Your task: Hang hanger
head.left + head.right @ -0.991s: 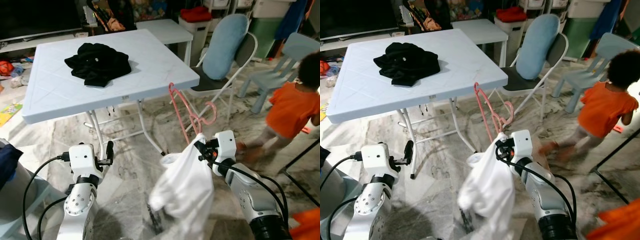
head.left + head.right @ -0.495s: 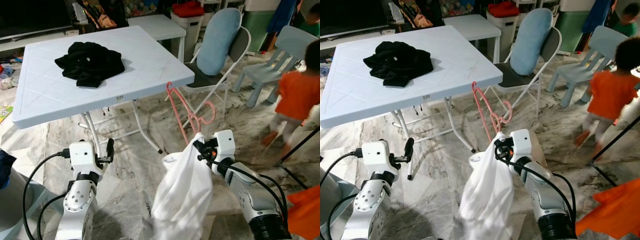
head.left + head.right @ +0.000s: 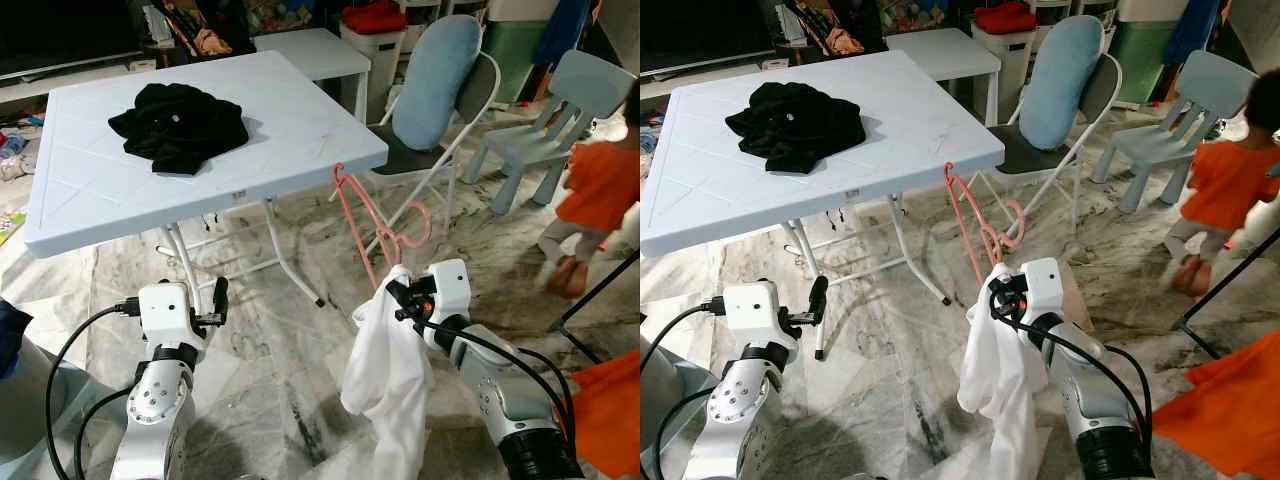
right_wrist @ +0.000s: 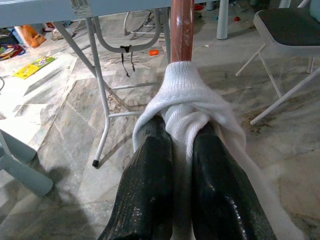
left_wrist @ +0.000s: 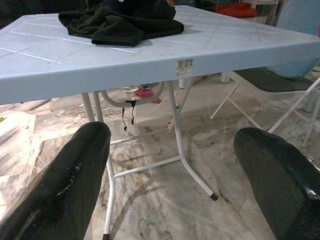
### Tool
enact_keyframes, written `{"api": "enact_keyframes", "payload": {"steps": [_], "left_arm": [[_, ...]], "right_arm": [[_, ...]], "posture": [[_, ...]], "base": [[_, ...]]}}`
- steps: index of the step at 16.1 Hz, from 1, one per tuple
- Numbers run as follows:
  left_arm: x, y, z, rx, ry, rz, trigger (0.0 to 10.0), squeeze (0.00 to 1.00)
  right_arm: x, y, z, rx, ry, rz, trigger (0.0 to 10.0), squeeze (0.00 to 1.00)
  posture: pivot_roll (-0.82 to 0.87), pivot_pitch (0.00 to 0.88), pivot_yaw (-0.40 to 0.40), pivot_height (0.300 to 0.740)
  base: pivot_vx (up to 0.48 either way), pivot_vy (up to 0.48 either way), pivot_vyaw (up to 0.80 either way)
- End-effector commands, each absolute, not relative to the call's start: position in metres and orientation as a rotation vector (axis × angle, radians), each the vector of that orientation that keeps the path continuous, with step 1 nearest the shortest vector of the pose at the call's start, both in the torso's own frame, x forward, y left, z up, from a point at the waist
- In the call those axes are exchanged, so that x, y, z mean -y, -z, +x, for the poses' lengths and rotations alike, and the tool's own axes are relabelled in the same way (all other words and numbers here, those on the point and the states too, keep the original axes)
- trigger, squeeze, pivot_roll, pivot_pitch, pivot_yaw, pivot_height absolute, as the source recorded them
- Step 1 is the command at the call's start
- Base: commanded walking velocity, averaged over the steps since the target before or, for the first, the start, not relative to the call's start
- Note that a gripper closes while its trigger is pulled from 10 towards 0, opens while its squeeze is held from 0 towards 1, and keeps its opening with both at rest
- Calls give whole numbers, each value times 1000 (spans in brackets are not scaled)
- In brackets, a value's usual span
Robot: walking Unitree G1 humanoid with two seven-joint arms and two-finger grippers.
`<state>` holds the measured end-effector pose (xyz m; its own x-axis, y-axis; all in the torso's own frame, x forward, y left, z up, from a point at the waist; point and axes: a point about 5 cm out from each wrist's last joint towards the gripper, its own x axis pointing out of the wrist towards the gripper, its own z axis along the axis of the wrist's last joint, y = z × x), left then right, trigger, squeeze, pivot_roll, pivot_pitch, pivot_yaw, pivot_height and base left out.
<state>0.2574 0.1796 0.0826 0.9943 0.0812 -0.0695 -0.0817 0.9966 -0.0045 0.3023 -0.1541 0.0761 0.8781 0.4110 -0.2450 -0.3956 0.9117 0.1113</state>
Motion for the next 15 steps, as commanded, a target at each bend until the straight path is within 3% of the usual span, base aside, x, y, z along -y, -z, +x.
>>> {"api": "enact_keyframes", "payload": {"steps": [1,2,3,5,15], "left_arm": [[-181,-84,258,-69,-82,2,10000,0],[-181,-84,258,-69,-82,2,10000,0],[-181,-85,258,-71,-79,3,10000,0],[-172,-83,272,-118,-13,1,10000,0],[-166,-85,277,-104,-4,-6,10000,0]], "right_arm": [[152,-93,310,-199,-431,46,10000,0],[152,-93,310,-199,-431,46,10000,0],[152,-94,310,-197,-433,44,10000,0],[147,-123,321,-90,-538,-36,10000,0],[161,-103,322,-112,-309,-5,10000,0]], "posture": [[-73,0,0,740],[-73,0,0,740],[-73,0,49,740],[-85,0,60,740],[-108,0,104,740]], "base": [[0,0,0],[0,0,0],[0,0,0],[0,0,0],[0,0,0]]}}
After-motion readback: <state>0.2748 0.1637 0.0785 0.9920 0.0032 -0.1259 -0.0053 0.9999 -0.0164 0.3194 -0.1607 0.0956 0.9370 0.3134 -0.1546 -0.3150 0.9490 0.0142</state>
